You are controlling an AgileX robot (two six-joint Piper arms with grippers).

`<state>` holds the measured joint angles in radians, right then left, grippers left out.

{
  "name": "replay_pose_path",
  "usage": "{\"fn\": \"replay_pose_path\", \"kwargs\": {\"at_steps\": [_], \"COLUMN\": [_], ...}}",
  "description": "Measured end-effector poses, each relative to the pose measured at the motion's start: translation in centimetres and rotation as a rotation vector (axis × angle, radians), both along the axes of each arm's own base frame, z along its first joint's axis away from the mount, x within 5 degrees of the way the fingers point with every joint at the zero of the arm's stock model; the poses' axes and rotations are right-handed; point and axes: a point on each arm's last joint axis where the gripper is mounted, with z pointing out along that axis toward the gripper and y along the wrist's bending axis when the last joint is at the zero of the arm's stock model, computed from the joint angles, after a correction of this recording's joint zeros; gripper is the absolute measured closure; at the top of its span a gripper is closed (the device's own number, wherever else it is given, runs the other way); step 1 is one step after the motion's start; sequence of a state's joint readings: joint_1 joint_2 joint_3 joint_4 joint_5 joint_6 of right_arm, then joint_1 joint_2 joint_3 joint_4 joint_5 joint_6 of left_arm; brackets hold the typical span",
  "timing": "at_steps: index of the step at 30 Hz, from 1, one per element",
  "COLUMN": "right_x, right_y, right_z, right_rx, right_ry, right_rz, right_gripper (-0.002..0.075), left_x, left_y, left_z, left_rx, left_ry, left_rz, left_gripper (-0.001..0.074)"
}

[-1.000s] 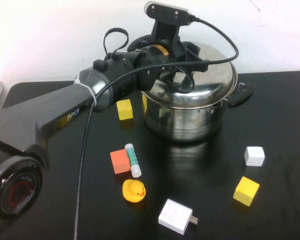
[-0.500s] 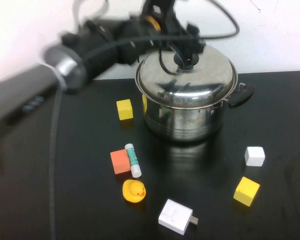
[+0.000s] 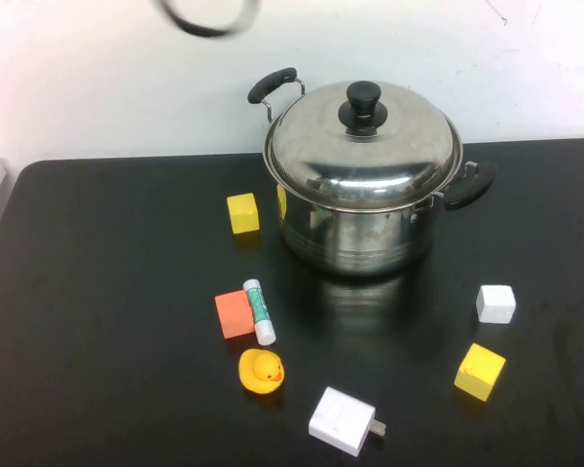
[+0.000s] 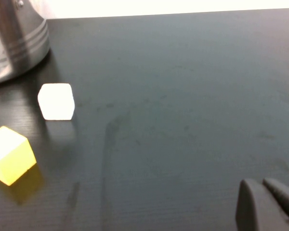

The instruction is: Cover the pot

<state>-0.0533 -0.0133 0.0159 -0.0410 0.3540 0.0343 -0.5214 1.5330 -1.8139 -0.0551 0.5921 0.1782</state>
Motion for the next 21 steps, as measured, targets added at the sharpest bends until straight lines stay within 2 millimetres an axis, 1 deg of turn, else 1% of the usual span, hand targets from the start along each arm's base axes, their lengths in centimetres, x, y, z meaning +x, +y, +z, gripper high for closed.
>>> {"fn": "replay_pose_path", "kwargs": {"at_steps": [1, 4, 6, 8, 10, 11, 13, 16, 19, 21], "right_x": [0.0, 0.0, 0.0, 0.0, 0.0, 0.0, 0.0, 0.0, 0.0, 0.0], "right_y": [0.0, 0.0, 0.0, 0.0, 0.0, 0.0, 0.0, 0.0, 0.0, 0.0], "right_z": [0.0, 0.0, 0.0, 0.0, 0.0, 0.0, 0.0, 0.0, 0.0, 0.0], "right_rx": [0.0, 0.0, 0.0, 0.0, 0.0, 0.0, 0.0, 0.0, 0.0, 0.0], "right_ry": [0.0, 0.0, 0.0, 0.0, 0.0, 0.0, 0.0, 0.0, 0.0, 0.0], "right_rz": [0.0, 0.0, 0.0, 0.0, 0.0, 0.0, 0.0, 0.0, 0.0, 0.0], "right_gripper": [0.0728, 0.0728, 0.0728, 0.0728, 0.0728, 0.0728, 0.0728, 0.0728, 0.0728, 0.0728], "left_x": [-1.0, -3.8, -5.3, -6.8, -8.5, -9.4, -11.2, -13.5, -15.9, -17.3], "left_y": [0.7, 2.6, 3.8, 4.9, 6.0, 6.6, 7.5, 8.6, 9.8, 10.6], "left_z": [0.7, 1.4, 1.1, 0.0, -1.8, -2.3, -4.8, -9.1, -12.4, -14.0], "left_rx": [0.001, 0.003, 0.003, -0.004, -0.037, -0.056, -0.096, -0.148, -0.193, -0.211], "left_ry": [-0.006, 0.001, 0.015, 0.046, 0.083, 0.075, 0.071, 0.065, 0.038, 0.021], "left_rz": [0.007, 0.047, 0.079, 0.11, 0.134, 0.138, 0.138, 0.126, 0.112, 0.106], "left_gripper": [0.073, 0.0733, 0.0734, 0.0735, 0.0735, 0.0735, 0.0735, 0.0735, 0.0735, 0.0735]}}
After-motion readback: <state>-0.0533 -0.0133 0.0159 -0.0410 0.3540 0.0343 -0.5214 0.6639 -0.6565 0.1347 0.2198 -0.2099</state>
